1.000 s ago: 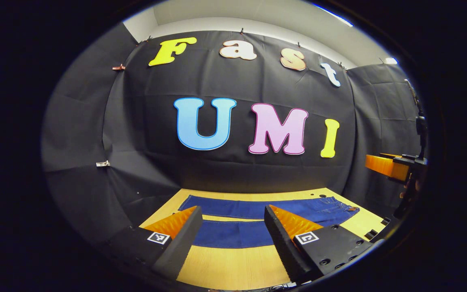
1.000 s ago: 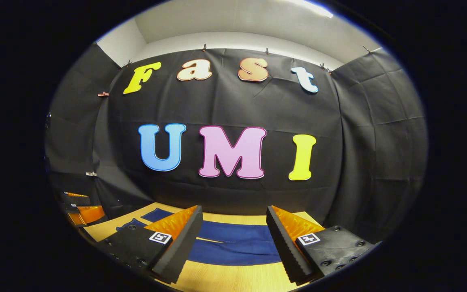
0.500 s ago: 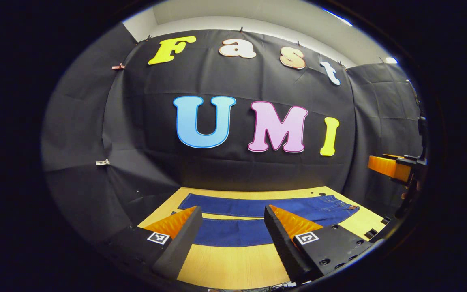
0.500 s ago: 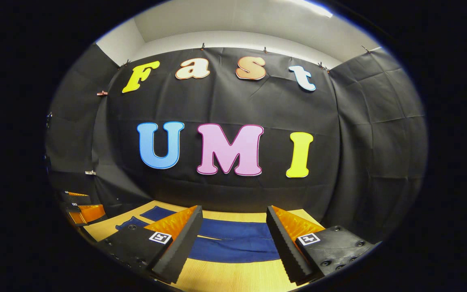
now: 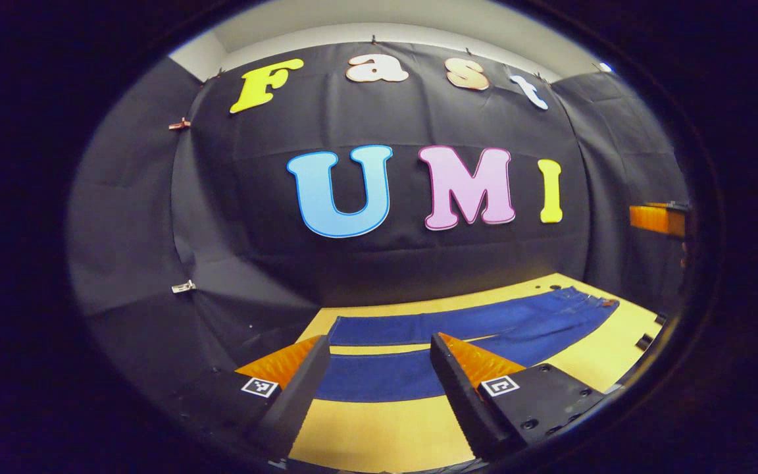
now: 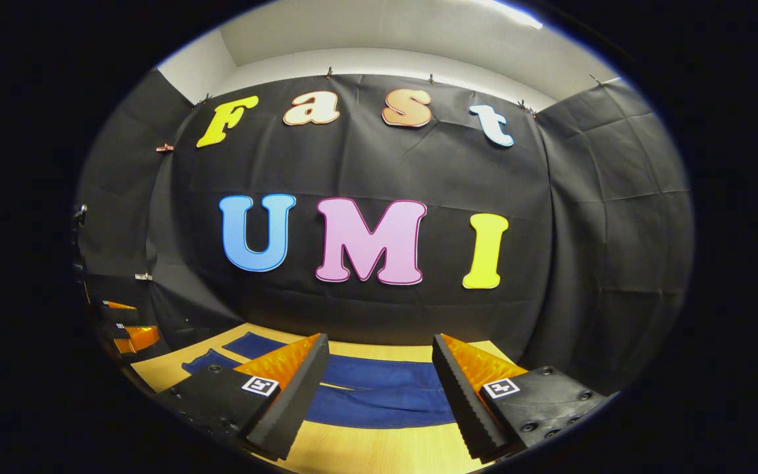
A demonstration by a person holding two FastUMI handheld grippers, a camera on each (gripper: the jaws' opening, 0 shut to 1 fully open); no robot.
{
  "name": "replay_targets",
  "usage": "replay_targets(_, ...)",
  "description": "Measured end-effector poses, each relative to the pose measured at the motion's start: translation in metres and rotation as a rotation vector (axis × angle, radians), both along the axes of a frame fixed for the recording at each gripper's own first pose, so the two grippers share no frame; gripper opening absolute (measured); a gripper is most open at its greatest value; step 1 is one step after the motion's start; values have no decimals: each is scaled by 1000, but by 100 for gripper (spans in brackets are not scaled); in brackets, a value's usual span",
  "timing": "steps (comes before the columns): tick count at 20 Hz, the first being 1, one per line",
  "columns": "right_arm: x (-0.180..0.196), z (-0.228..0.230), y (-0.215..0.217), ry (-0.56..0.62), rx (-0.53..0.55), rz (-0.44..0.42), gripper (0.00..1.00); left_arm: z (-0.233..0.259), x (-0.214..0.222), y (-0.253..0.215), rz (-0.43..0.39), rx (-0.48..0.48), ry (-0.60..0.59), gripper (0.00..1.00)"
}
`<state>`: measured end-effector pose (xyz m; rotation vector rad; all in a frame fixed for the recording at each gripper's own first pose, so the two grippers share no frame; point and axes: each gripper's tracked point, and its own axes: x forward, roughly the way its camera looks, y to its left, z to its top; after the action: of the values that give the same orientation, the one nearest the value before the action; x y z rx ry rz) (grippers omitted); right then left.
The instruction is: Grasp the waist and the cuffs of the jeans and fold them to make the two legs overlap; first hold the waist and fold one-third of the jeans toward the cuffs, then hold the cuffs and fold the remaining one-third in the same direction to finish folding.
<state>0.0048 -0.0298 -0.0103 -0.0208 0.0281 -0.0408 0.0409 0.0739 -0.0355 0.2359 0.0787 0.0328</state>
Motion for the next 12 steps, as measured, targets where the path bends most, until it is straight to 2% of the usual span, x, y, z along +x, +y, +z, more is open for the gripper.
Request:
replay_targets(6, 32, -16, -28, 49, -44, -29, 96, -85, 62, 88, -110, 395, 259, 98)
replay_targets(12, 75, -57, -55, 142, -93, -30, 96, -178, 127, 157, -303, 923, 540, 98)
